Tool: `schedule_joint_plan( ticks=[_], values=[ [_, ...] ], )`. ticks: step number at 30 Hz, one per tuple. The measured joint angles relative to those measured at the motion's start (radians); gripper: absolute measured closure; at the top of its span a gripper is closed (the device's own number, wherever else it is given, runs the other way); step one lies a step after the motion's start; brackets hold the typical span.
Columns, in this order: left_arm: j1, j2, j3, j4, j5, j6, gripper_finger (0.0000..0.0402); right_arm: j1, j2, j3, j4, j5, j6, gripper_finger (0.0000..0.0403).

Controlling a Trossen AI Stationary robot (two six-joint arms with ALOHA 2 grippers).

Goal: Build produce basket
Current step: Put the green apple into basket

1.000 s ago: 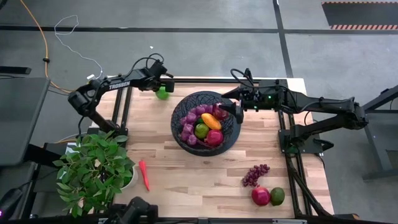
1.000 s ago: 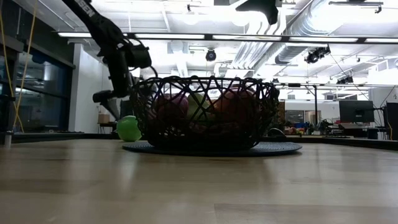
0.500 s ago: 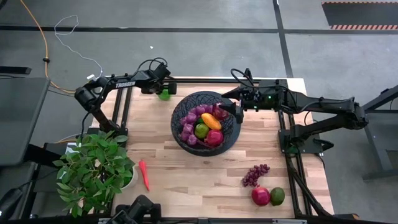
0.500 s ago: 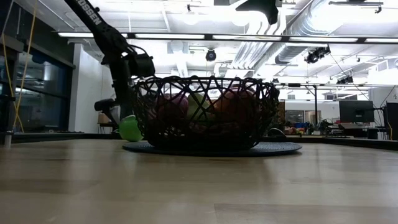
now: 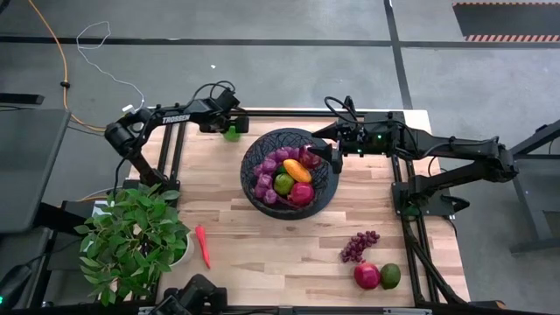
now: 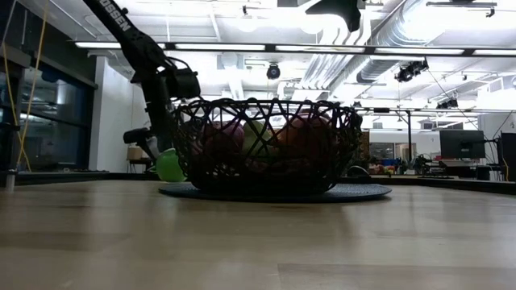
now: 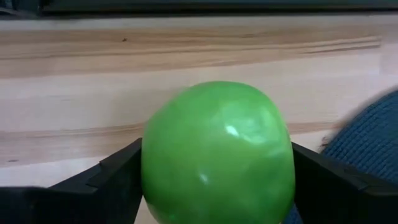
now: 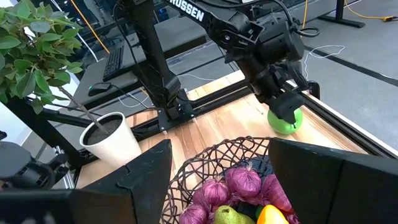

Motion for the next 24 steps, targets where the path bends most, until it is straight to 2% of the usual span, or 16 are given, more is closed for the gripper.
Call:
schedule_joint_plan(
  ticks=[7, 13, 19, 24],
  values=[
    [-0.003, -0.137, 0.048, 0.030, 0.064, 0.074, 0.0085, 0.000, 0.000, 0.000, 0.000, 0.000, 0.003, 0.0156],
    [-0.053, -0.376, 0.069, 0.234, 0.218, 0.226, 0.0084, 0.000, 0.000, 0.000, 0.000, 0.016, 0.075, 0.0156],
    [-0.228, -0.578, 0.069, 0.350, 0.294, 0.348, 0.0084, 0.000, 0.000, 0.000, 0.000, 0.017, 0.074, 0.0156],
    [-0.428, -0.668, 0.069, 0.386, 0.281, 0.368, 0.0084, 0.000, 0.000, 0.000, 0.000, 0.017, 0.090, 0.0156]
  ],
)
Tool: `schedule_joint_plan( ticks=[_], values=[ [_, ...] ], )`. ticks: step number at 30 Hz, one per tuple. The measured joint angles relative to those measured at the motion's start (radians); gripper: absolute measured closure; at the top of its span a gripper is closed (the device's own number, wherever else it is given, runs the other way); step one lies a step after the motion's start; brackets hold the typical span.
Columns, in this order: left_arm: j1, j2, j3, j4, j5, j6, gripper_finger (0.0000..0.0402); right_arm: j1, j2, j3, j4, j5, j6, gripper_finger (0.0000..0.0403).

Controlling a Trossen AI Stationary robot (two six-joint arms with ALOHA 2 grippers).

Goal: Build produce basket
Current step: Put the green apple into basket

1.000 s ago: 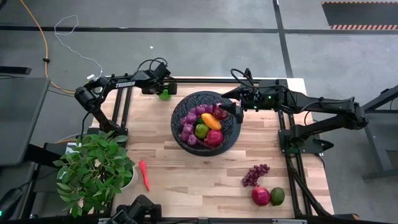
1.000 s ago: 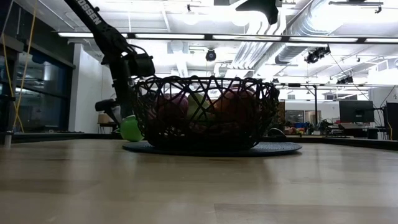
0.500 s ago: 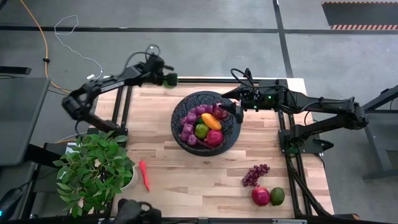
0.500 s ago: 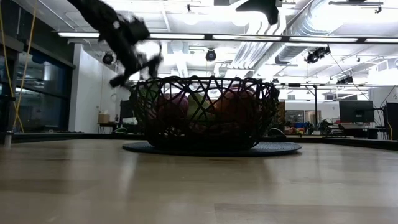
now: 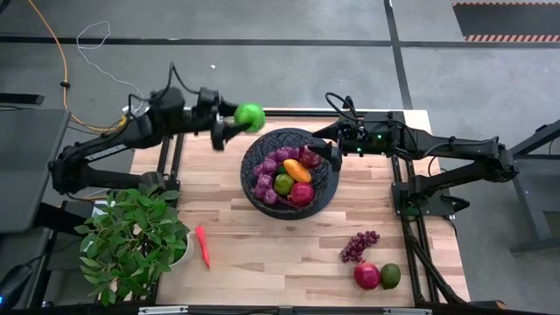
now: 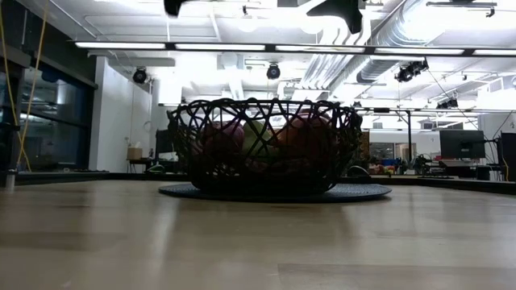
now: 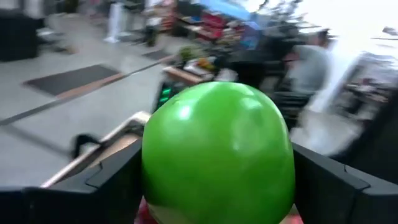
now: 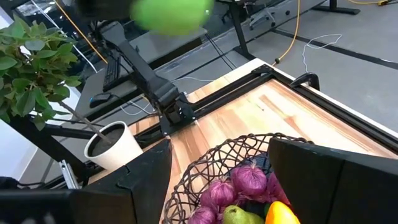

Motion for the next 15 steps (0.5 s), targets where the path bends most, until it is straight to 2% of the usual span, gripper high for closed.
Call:
schedule_joint_plan(
  ticks=[5, 11, 15],
  values=[
    [-0.164, -0.016, 0.000, 0.035, -0.064, 0.031, 0.0084, 0.000, 0.000, 0.000, 0.000, -0.002, -0.011, 0.0156],
    [-0.264, 0.042, -0.002, 0.045, -0.183, 0.053, 0.0084, 0.000, 0.000, 0.000, 0.012, -0.025, -0.021, 0.0156],
    [-0.281, 0.082, -0.079, 0.230, -0.197, 0.024, 0.0084, 0.003, 0.000, 0.000, 0.016, -0.030, -0.044, 0.0156]
  ],
)
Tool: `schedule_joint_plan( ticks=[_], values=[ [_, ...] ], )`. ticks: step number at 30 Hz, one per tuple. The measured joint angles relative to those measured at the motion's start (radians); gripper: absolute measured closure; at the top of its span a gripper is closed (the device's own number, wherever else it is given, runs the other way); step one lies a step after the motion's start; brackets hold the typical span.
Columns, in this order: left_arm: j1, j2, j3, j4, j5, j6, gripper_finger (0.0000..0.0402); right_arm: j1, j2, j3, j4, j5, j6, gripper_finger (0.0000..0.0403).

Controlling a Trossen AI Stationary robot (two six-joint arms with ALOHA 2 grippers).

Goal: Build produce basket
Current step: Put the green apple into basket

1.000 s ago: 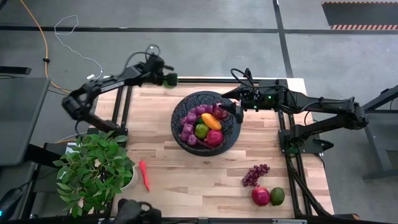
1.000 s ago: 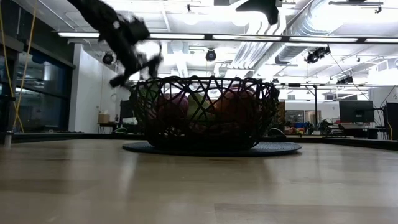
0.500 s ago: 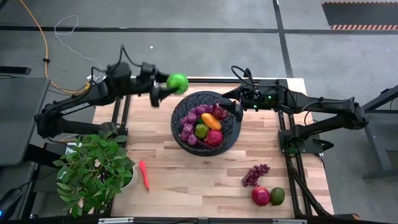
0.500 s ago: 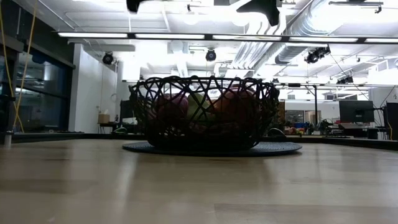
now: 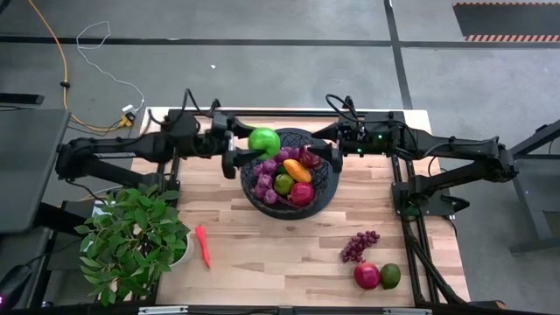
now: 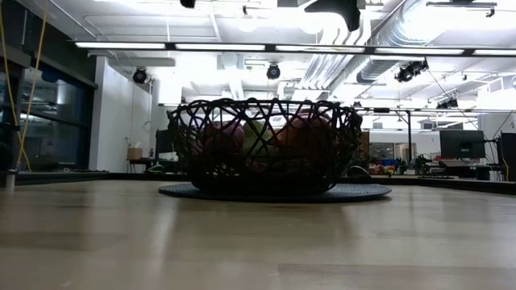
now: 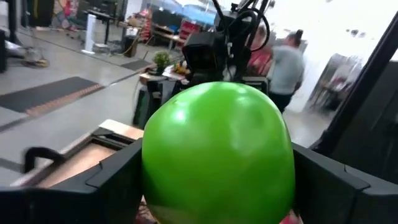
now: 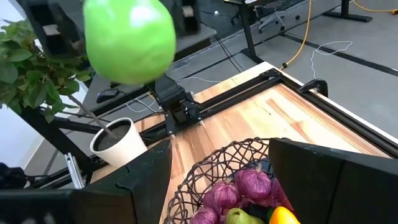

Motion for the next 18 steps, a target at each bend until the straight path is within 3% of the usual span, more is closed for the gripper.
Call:
schedule_joint_plan(
  ticks=[6, 10, 18],
  values=[
    [0.025, -0.017, -0.183, 0.251, 0.012, -0.131, 0.0084, 0.000, 0.000, 0.000, 0.000, 0.000, -0.002, 0.0156],
    [0.026, -0.042, -0.251, 0.277, 0.007, -0.155, 0.0084, 0.000, 0.000, 0.000, 0.000, -0.004, 0.000, 0.0156],
    [0.025, -0.048, -0.265, 0.279, 0.017, -0.097, 0.0084, 0.000, 0.000, 0.000, 0.017, -0.072, -0.001, 0.0156]
  ],
)
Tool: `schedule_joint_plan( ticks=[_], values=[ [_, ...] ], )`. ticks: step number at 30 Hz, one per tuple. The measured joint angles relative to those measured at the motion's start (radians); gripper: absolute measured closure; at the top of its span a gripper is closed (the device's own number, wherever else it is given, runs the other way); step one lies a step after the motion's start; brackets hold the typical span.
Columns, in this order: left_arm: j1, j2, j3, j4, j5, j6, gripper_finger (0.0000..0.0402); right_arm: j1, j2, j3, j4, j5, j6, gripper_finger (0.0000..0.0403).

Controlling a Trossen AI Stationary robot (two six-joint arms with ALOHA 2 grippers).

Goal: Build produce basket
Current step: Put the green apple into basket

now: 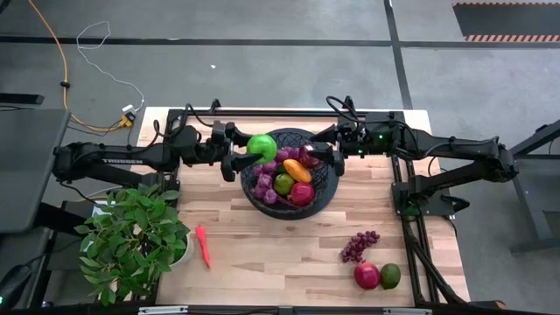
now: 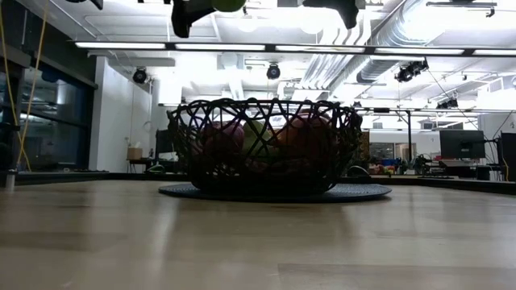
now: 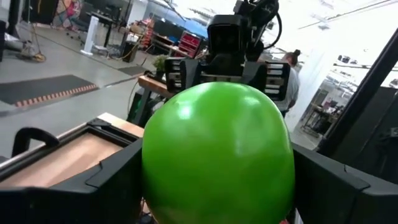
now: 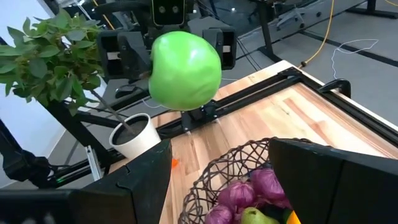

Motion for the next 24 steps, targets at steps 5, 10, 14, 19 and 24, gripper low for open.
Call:
schedule_joint_plan(
  ticks=[5, 10, 14, 19, 24],
  values=[
    [0.006, 0.000, 0.000, 0.006, -0.007, 0.001, 0.0084, 0.000, 0.000, 0.000, 0.000, 0.001, 0.000, 0.0156],
    [0.006, 0.000, 0.009, -0.025, -0.107, -0.082, 0.0084, 0.000, 0.000, 0.000, 0.000, 0.002, 0.000, 0.0156],
    [0.012, 0.036, 0.096, -0.210, -0.178, -0.085, 0.0084, 0.000, 0.003, 0.000, -0.002, 0.024, 0.000, 0.0156],
    [0.066, 0.148, 0.221, -0.393, -0.171, -0.051, 0.0084, 0.000, 0.016, 0.001, 0.001, 0.025, 0.000, 0.0156],
    [0.134, 0.303, 0.297, -0.413, -0.100, -0.047, 0.0084, 0.000, 0.045, 0.001, 0.005, 0.024, 0.000, 0.0156]
  ],
)
